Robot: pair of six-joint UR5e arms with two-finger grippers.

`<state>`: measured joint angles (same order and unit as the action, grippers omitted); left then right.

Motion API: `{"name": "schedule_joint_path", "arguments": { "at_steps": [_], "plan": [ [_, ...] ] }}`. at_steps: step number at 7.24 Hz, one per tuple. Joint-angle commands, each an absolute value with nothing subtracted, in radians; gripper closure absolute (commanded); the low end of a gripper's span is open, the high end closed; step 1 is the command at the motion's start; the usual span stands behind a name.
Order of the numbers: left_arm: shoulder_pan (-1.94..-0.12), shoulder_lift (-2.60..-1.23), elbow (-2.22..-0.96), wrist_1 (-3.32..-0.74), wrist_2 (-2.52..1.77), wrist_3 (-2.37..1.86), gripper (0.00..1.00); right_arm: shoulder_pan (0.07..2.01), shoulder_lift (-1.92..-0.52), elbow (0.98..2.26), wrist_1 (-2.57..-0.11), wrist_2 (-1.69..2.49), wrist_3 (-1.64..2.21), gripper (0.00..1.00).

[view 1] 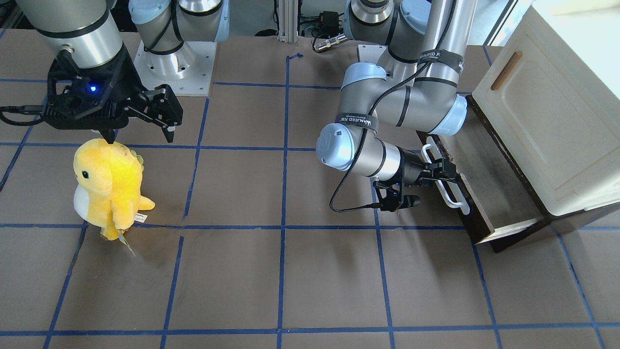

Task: Pull drawer sideways

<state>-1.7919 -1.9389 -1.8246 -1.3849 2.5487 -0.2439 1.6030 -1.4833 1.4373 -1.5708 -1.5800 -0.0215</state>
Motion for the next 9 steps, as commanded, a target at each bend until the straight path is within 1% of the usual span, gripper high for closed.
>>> {"name": "schedule_joint_path", "arguments": {
  "at_steps": [1, 2, 5, 8, 9],
  "plan": [
    [-1.802, -1.913, -1.792, -1.374, 2.517, -0.233, 0.07, 1.603, -1.483, 1.437, -1.571, -1.58, -0.021, 0.0],
    [-1.81, -1.89, -1.763, -1.374, 2.391, -0.174, 0.0, 1.603, -1.483, 1.437, -1.571, -1.58, -0.021, 0.0],
    [-1.812, -1.765, -1.622, -1.374, 2.162, -0.017, 0.0, 1.603, -1.483, 1.437, -1.571, -1.58, -0.021, 0.0],
    [-1.754, -1.622, -1.609, -1.376, 1.735, -0.017, 0.0, 1.603, -1.483, 1.437, -1.571, -1.58, -0.021, 0.0],
    [-1.694, -1.582, -1.608, -1.377, 1.668, -0.015, 0.0, 1.603, -1.483, 1.437, -1.571, -1.58, -0.021, 0.0]
  ]
}}
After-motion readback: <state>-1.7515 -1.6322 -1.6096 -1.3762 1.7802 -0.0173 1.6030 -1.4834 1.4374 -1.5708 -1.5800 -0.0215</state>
